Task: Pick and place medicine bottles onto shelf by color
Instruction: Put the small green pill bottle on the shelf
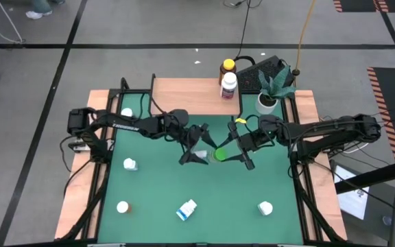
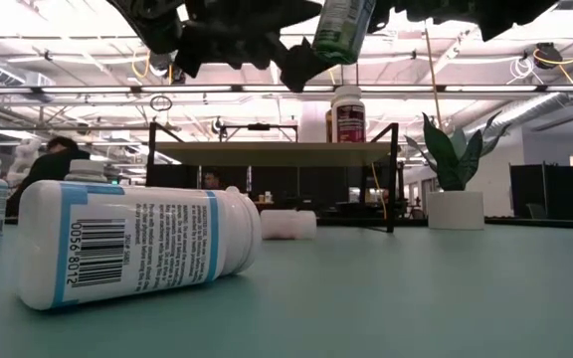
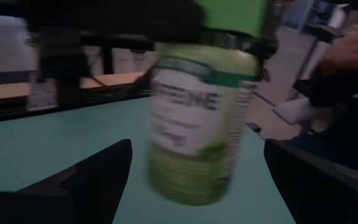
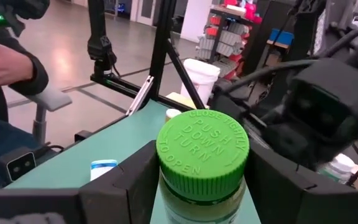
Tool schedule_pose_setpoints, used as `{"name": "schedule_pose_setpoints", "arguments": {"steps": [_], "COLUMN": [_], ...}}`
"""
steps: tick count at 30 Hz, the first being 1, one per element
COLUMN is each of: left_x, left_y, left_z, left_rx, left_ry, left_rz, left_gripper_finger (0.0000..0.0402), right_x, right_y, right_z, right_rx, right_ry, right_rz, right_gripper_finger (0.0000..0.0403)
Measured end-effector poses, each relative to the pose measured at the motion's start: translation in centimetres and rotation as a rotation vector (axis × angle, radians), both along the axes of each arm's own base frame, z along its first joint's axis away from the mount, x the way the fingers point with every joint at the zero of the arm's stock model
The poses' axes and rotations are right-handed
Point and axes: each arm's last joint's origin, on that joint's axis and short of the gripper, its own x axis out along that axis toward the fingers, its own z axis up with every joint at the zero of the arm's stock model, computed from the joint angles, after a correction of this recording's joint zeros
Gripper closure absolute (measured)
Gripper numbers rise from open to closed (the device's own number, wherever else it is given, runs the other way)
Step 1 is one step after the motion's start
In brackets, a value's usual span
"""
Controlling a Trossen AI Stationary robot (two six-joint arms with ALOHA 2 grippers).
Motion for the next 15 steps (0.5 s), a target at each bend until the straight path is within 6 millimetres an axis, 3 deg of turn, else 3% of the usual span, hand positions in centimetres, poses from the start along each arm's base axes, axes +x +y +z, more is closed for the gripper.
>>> {"name": "schedule_pose_setpoints", "arguments": {"steps": [5,15], "left_x": [0.0,0.3], "left_y": [0.3,-2.1], "left_z": [0.0,0.3], "left_rx": [0.004,0.064], "left_ry": [-0.004,-0.075], "left_rz": [0.021,-0.052], "left_gripper_finger": [0.0034,0.0034], "right_x": [0.0,0.0], "right_y": [0.1,0.1], "right_z": [0.1,0.4], "right_rx": [-0.025,-0.056], "right_ry": [-0.026,-0.071], "right_rz": [0.027,0.034], "right_gripper_finger": [0.02,0.02]}}
